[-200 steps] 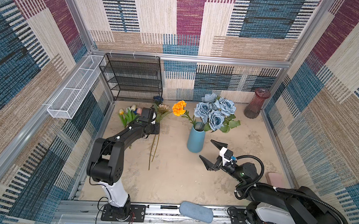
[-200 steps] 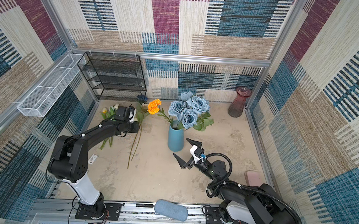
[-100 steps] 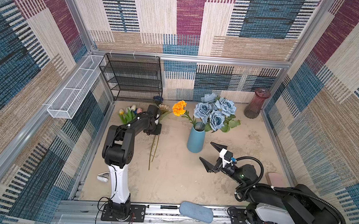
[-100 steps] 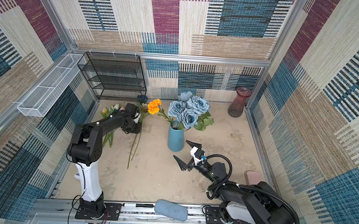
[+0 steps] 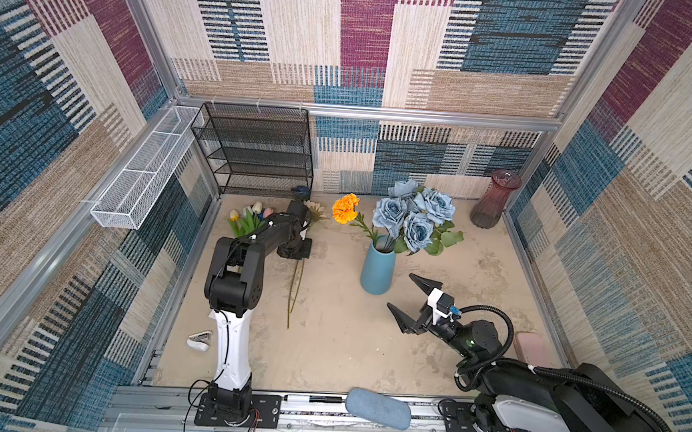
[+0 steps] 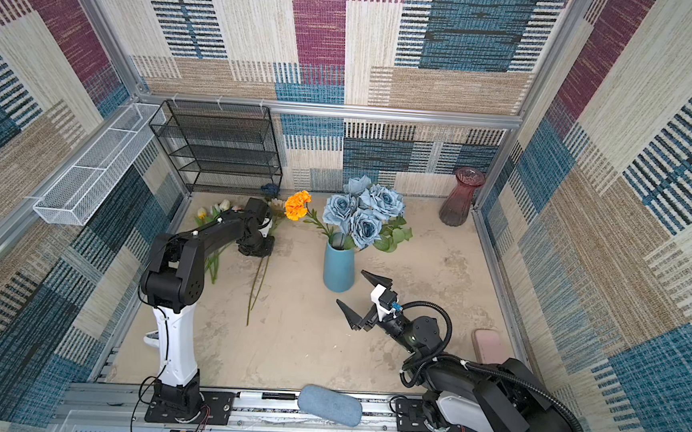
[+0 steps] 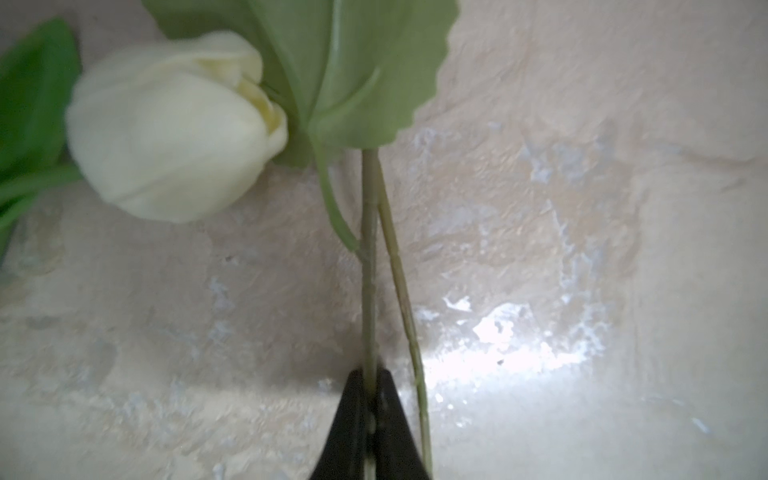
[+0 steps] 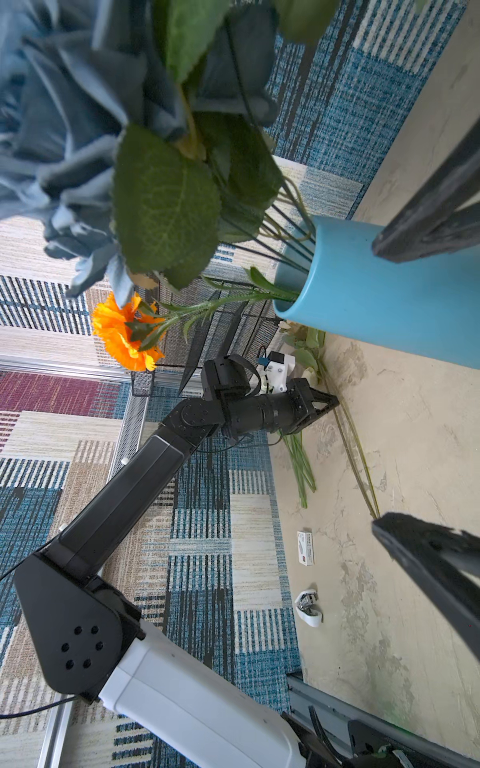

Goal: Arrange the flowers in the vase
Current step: 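Lift the cream sunflower upright and carry it over the light-blue vase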

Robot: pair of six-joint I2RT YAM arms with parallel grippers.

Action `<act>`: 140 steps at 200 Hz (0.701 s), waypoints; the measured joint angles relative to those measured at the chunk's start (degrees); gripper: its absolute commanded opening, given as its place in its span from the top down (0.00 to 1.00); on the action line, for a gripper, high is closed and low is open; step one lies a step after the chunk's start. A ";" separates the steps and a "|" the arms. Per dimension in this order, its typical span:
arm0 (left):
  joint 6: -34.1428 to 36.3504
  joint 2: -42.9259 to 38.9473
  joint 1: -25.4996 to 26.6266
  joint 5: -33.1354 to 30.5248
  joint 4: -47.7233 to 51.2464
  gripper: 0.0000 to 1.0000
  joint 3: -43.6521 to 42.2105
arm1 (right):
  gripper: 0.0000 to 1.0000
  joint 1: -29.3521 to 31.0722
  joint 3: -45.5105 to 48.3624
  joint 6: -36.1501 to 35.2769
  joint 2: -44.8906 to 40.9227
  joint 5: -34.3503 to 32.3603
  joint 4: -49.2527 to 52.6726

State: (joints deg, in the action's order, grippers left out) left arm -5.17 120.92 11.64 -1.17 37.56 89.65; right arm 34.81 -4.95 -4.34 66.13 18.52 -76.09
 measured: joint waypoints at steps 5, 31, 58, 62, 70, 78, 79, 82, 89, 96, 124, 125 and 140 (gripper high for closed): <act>0.00 -0.26 0.04 0.00 0.33 0.98 -0.15 | 0.02 0.00 0.00 -0.02 0.00 -0.15 0.04; -0.02 -3.13 0.26 0.04 1.14 1.00 -1.22 | 0.02 0.00 0.31 -0.04 -0.50 -0.96 0.15; -0.28 -8.33 1.36 0.02 1.73 1.00 -3.65 | 0.02 0.00 0.50 -0.02 -1.95 -0.96 0.11; -0.28 -9.22 1.62 0.02 1.86 1.00 -4.09 | 0.02 0.00 0.52 0.00 -2.08 -0.96 0.09; -0.35 -11.19 2.23 0.00 2.40 1.00 -4.87 | 0.02 0.00 0.68 0.02 -2.32 -0.92 0.07; -0.66 -13.20 2.82 -0.07 2.54 1.00 -5.73 | 0.02 0.00 0.85 0.04 -2.49 -0.94 0.04; -0.68 -13.42 2.86 -0.07 2.51 1.00 -5.84 | 0.02 0.00 0.90 0.07 -2.51 -0.92 0.07; -0.70 -14.34 3.10 -0.11 2.49 1.00 -6.25 | 0.02 0.00 0.94 0.17 -2.56 -0.92 0.07; -0.98 -16.48 3.65 -0.07 2.60 1.00 -7.19 | 0.02 0.00 1.05 0.28 -2.78 -0.94 0.11; -1.33 -18.60 4.24 -0.07 2.64 1.00 -8.13 | 0.02 0.00 1.18 0.42 -3.15 -0.94 0.09; -2.60 -28.57 6.88 -0.59 2.51 1.00 -12.74 | 0.02 0.00 1.64 0.42 -4.39 -1.09 0.02; -2.64 -28.85 6.95 -0.61 2.49 1.00 -12.90 | 0.02 0.00 1.64 0.42 -4.42 -1.09 0.04; -3.10 -34.80 7.74 -0.35 1.90 1.00 -16.28 | 0.02 0.00 1.79 0.42 -4.81 -1.18 0.11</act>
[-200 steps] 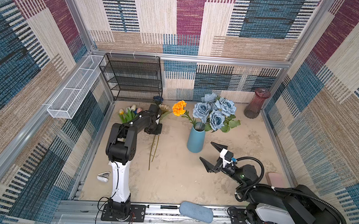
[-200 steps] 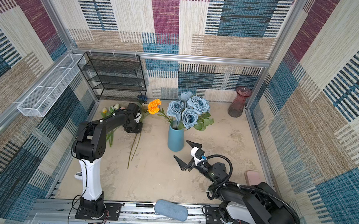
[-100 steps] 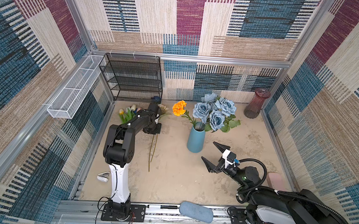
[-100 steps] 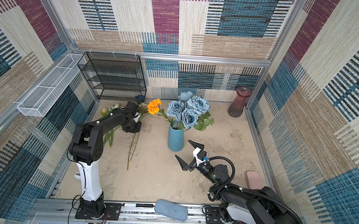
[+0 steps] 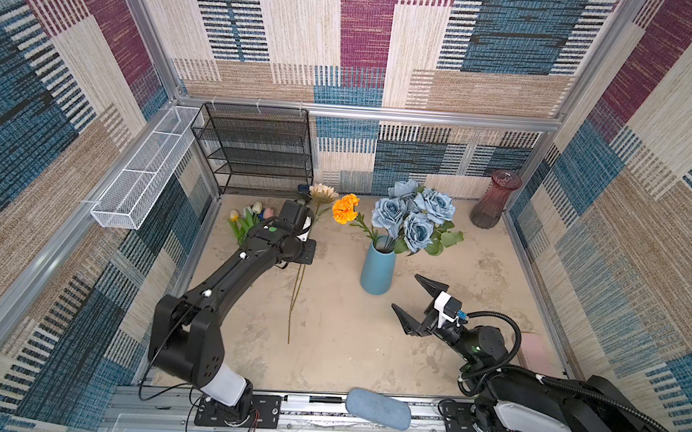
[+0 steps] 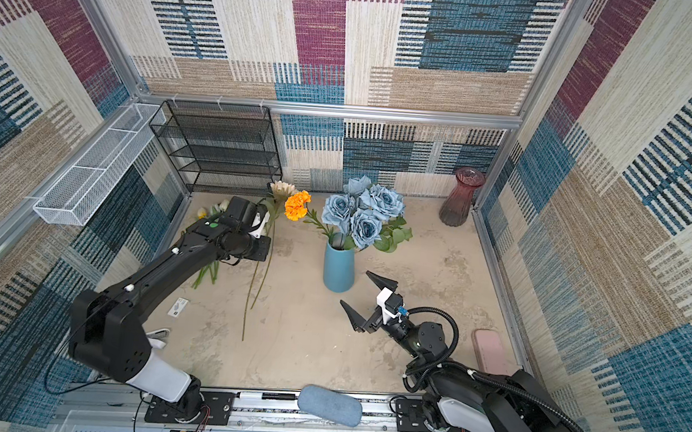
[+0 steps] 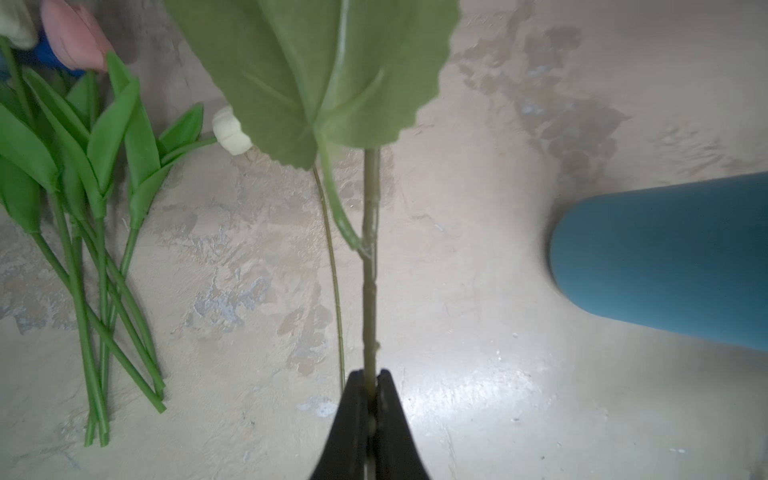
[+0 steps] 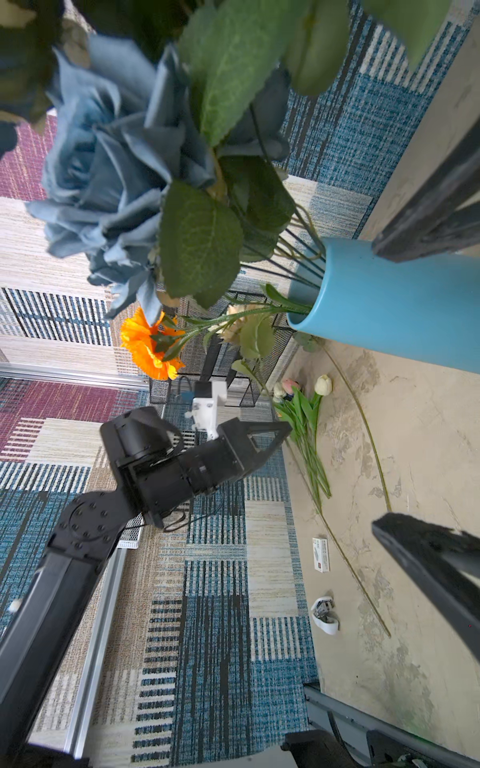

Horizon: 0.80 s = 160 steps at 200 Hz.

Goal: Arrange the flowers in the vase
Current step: 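Lift the cream sunflower upright and carry it over the light-blue vase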

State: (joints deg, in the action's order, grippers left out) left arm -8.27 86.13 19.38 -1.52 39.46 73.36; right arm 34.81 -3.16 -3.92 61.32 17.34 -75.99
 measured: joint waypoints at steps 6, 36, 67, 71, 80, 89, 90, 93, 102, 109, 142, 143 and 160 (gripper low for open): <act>-0.44 -2.43 0.02 -0.02 -0.11 1.00 -1.38 | 0.02 0.00 0.02 0.00 -0.26 0.00 0.04; -1.36 -12.90 0.24 0.50 -4.90 1.00 -7.08 | 0.02 0.00 0.15 -0.31 -1.84 -0.83 0.50; -1.66 -24.52 1.29 2.95 -16.98 1.00 -14.99 | 0.02 0.00 0.20 -0.68 -2.29 -1.46 0.70; -1.68 -25.86 1.51 3.39 -18.58 1.00 -15.80 | 0.02 0.00 0.20 -0.68 -2.19 -1.49 0.76; -1.66 -28.55 2.32 3.39 -21.73 1.00 -16.92 | 0.02 0.00 0.20 -0.68 -2.10 -1.49 0.92; -1.62 -30.58 3.50 3.43 -24.72 1.00 -16.98 | 0.02 0.00 0.20 -0.68 -2.12 -1.49 1.09; -1.62 -30.86 3.69 3.43 -25.31 1.00 -16.92 | 0.02 0.00 0.20 -0.68 -2.14 -1.49 1.09; -1.42 -31.43 4.24 3.43 -26.34 1.00 -16.72 | 0.02 0.00 0.20 -0.68 -2.19 -1.46 1.16; -0.48 -32.63 5.99 3.28 -28.76 1.00 -15.65 | 0.02 0.00 0.24 -0.68 -2.45 -1.49 1.38; 0.35 -33.33 7.41 3.30 -30.60 1.00 -14.86 | 0.02 0.00 0.31 -0.70 -2.69 -1.51 1.40; 5.25 -34.73 14.40 4.04 -39.41 1.00 -13.73 | 0.02 0.00 0.33 -0.66 -2.71 -1.42 1.75; 5.38 -34.69 14.58 4.11 -39.58 1.00 -13.66 | 0.02 0.00 0.33 -0.66 -2.69 -1.42 1.75; 7.69 -32.33 18.91 5.99 -43.17 1.00 -12.35 | 0.02 0.00 0.33 -0.66 -1.75 -1.29 1.70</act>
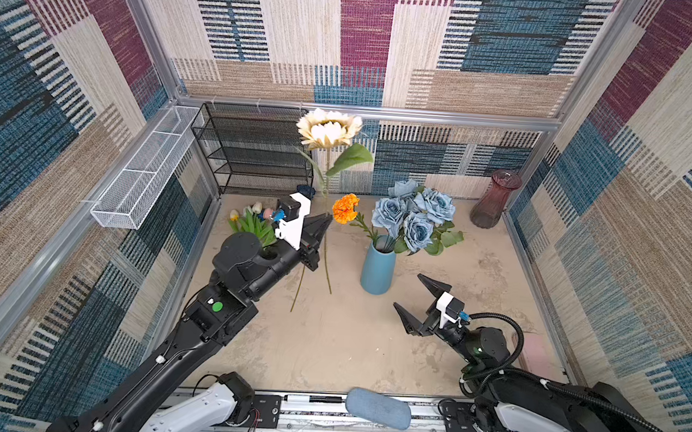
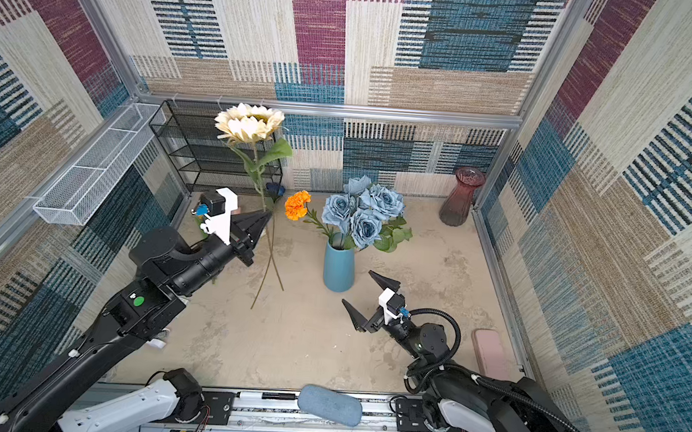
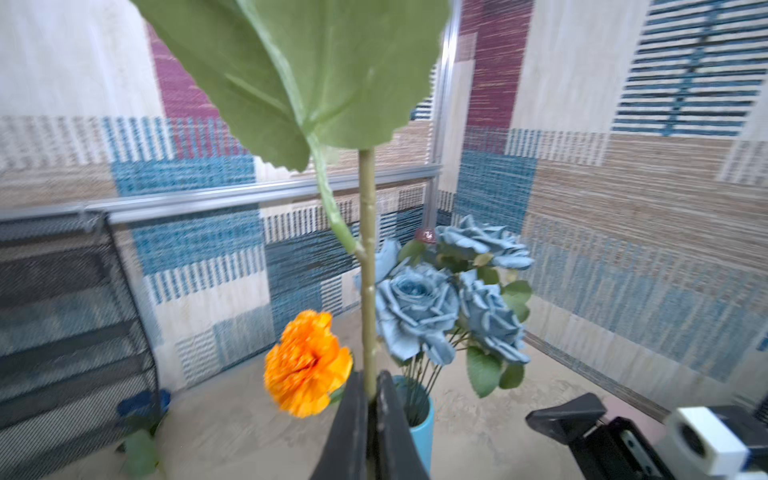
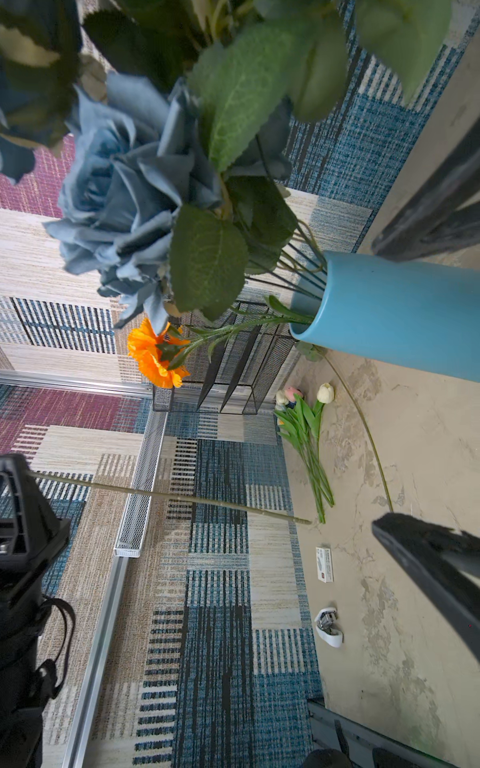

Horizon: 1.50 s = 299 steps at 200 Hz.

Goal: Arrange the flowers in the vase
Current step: 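Lift the cream sunflower upright and carry it over the light-blue vase, then lower the sunflower stem into the light-blue vase and open the left gripper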

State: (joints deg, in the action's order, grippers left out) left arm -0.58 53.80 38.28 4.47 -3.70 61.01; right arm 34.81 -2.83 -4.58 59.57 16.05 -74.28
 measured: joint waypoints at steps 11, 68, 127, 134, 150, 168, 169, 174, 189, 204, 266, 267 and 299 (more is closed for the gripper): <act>1.27 2.36 2.58 1.73 -2.64 1.00 0.37 | 0.02 0.00 0.00 0.02 0.87 0.00 0.00; 3.82 11.69 5.01 3.80 -14.64 1.00 1.38 | 0.02 0.00 -0.50 0.02 4.11 0.02 -0.04; 5.33 18.18 5.07 3.32 -23.50 1.00 7.37 | 0.02 0.00 -0.50 0.02 4.09 0.00 -0.07; 5.60 18.82 5.07 3.32 -24.24 1.00 7.91 | 0.02 0.00 -0.50 0.02 4.09 0.00 -0.07; 6.36 20.50 5.07 3.10 -26.18 1.00 8.76 | 0.02 0.00 -0.50 0.02 4.09 -0.02 -0.07; 6.97 22.75 5.05 2.78 -27.15 1.00 9.60 | 0.02 0.00 -0.50 0.02 4.20 -0.02 -0.17; 7.02 22.84 5.05 2.73 -27.17 1.00 9.62 | 0.02 0.00 -0.50 0.02 4.24 -0.02 -0.20; 7.21 23.47 5.05 2.49 -27.32 1.00 9.77 | 0.02 0.00 -0.50 0.02 4.33 -0.02 -0.28; 7.93 25.35 5.05 1.68 -27.74 1.00 10.14 | 0.02 0.00 -0.50 0.02 4.37 -0.02 -0.37; 8.33 26.56 5.01 1.57 -27.76 1.00 10.32 | 0.02 0.00 -0.50 0.02 4.35 0.00 -0.42; 8.37 27.89 5.01 -1.27 -30.12 1.00 6.27 | 0.02 0.00 -0.50 0.00 3.72 -0.02 -0.42; 8.37 27.89 5.01 -1.27 -30.14 1.00 6.21 | 0.02 0.00 -0.50 0.00 3.72 -0.02 -0.42; 8.11 27.82 5.01 -1.55 -30.80 1.00 3.74 | 0.02 0.00 -0.50 0.00 3.80 -0.02 -0.42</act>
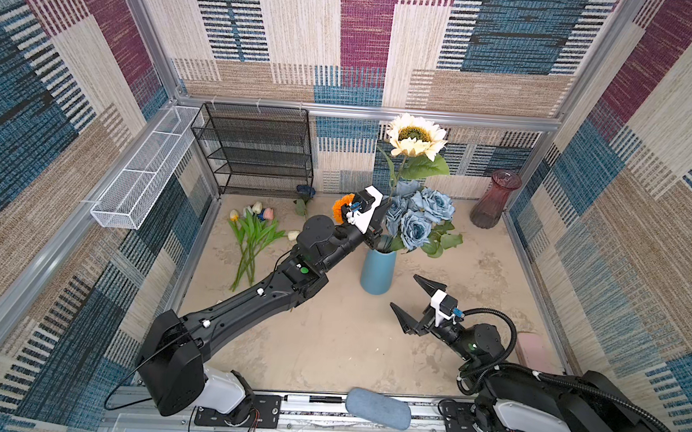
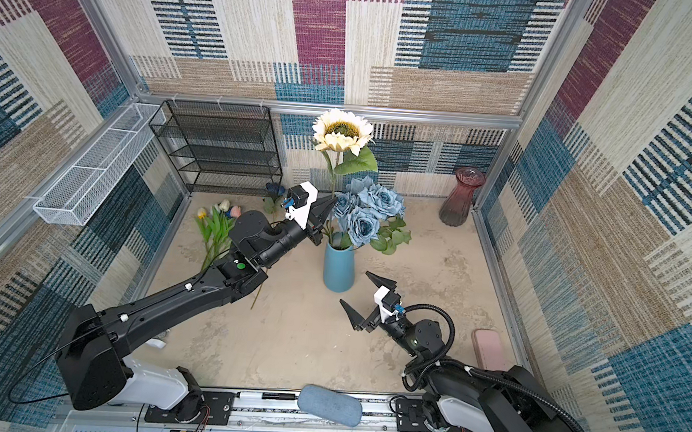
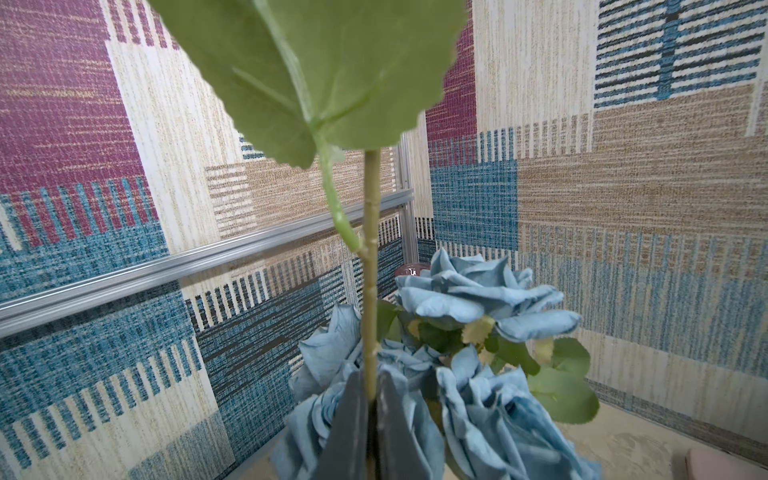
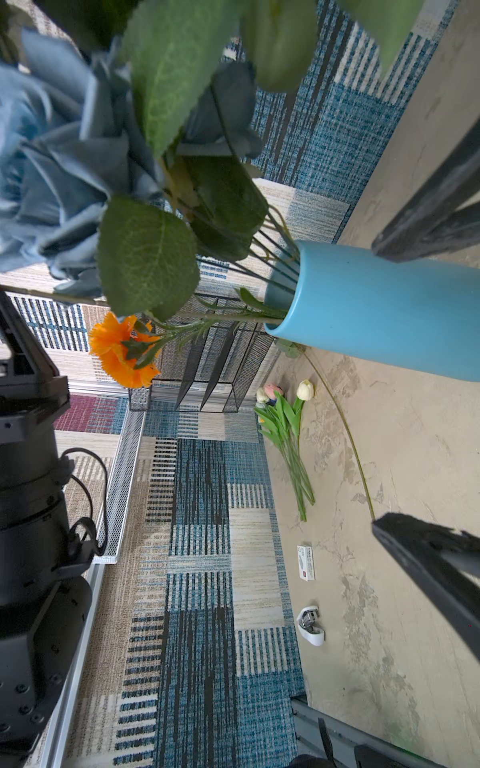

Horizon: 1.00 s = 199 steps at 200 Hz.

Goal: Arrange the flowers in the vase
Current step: 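Lower the sunflower stem into the light-blue vase and open the left gripper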

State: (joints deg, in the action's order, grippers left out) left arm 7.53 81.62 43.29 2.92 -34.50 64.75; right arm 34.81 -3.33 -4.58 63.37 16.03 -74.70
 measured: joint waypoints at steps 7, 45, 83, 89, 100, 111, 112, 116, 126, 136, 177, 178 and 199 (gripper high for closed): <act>-0.09 -0.13 0.00 -0.04 0.00 1.00 -0.39 | 0.02 0.00 -0.02 0.00 0.07 0.00 0.00; -1.73 -0.70 0.00 -0.92 -1.27 1.00 -2.54 | 0.02 0.00 -0.09 0.00 0.35 0.02 0.00; -3.98 -0.61 0.00 -1.01 -2.97 0.97 -4.57 | 0.02 0.00 -0.39 0.00 0.61 0.07 0.00; -4.28 -0.61 0.00 -1.01 -3.06 0.93 -4.90 | 0.02 0.00 -0.39 0.00 0.61 0.07 0.00; -4.59 -0.61 0.00 -1.03 -3.23 0.88 -5.53 | 0.02 0.00 -0.42 0.00 0.63 0.04 0.00; -4.74 -0.63 0.00 -1.03 -3.39 0.85 -6.12 | 0.02 0.00 -0.42 -0.02 0.72 0.04 0.02; -4.74 -0.63 0.00 -1.03 -3.41 0.85 -6.16 | 0.02 0.00 -0.44 -0.02 0.74 0.04 0.02; -4.76 -0.68 0.00 -1.05 -3.41 0.83 -6.38 | 0.02 0.00 -0.44 -0.02 0.79 0.04 0.02; -4.76 -0.79 0.00 -1.07 -3.41 0.78 -6.91 | 0.02 0.00 -0.46 -0.02 0.81 0.04 0.02; -4.76 -0.90 0.00 -1.27 -3.39 0.72 -7.26 | 0.02 0.00 -0.50 -0.02 0.92 0.04 0.02; -4.74 -2.36 0.00 -1.64 -2.91 0.69 -7.87 | 0.02 0.00 -0.87 -0.02 1.81 0.44 0.04; -4.74 -2.43 0.00 -1.68 -2.86 0.69 -7.87 | 0.02 0.00 -0.90 -0.02 1.84 0.48 0.04; -4.74 -3.06 0.00 -2.56 -1.64 0.71 -7.87 | 0.02 0.00 -1.05 -0.02 2.14 0.48 0.04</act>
State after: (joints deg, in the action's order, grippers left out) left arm 2.79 78.56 43.29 0.36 -36.14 56.88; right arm 34.81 -4.38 -4.60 65.52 16.51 -74.65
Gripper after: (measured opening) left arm 0.310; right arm 0.979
